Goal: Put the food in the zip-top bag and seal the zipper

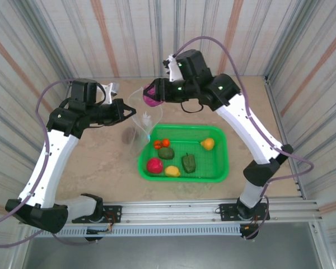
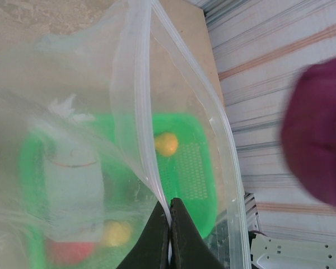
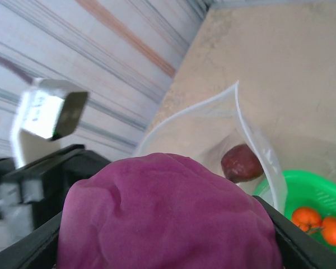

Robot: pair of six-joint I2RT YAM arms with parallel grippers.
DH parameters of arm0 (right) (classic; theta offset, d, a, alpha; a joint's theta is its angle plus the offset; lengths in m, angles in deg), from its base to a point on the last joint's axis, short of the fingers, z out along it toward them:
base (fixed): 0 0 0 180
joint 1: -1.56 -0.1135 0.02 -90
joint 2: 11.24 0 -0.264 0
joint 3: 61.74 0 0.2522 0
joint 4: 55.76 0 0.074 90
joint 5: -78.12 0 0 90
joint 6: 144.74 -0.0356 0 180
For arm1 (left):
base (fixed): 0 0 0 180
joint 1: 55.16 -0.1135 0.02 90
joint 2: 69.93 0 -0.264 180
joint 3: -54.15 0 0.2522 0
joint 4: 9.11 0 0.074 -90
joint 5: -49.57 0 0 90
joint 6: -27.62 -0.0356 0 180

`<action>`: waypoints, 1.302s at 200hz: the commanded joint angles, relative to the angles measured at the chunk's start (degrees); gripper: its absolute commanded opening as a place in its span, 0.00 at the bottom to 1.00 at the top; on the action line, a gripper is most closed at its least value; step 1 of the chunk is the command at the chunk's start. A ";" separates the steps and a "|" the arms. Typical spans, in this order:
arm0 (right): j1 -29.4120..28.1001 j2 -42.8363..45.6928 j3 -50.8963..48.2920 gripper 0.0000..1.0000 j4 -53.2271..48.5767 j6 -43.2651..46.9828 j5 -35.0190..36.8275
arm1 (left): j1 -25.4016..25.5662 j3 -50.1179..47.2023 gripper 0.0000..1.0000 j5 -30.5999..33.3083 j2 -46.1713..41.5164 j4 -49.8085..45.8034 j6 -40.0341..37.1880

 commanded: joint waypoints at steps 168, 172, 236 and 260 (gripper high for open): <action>-6.98 -12.00 -0.62 0.49 -9.71 -5.84 11.30 | 2.02 1.62 0.00 -1.57 -0.86 2.74 -0.99; -7.08 -12.00 -1.02 0.49 -9.57 -5.91 11.26 | 1.97 1.63 0.00 -1.59 -0.84 2.80 -0.92; -6.81 -11.83 -7.42 0.51 -5.73 -6.00 9.23 | 1.99 1.33 0.00 -1.75 -1.20 3.33 -0.70; -6.86 -11.61 -7.81 0.65 -4.25 -6.01 7.69 | 2.03 0.90 0.00 -1.74 -1.16 3.35 -0.86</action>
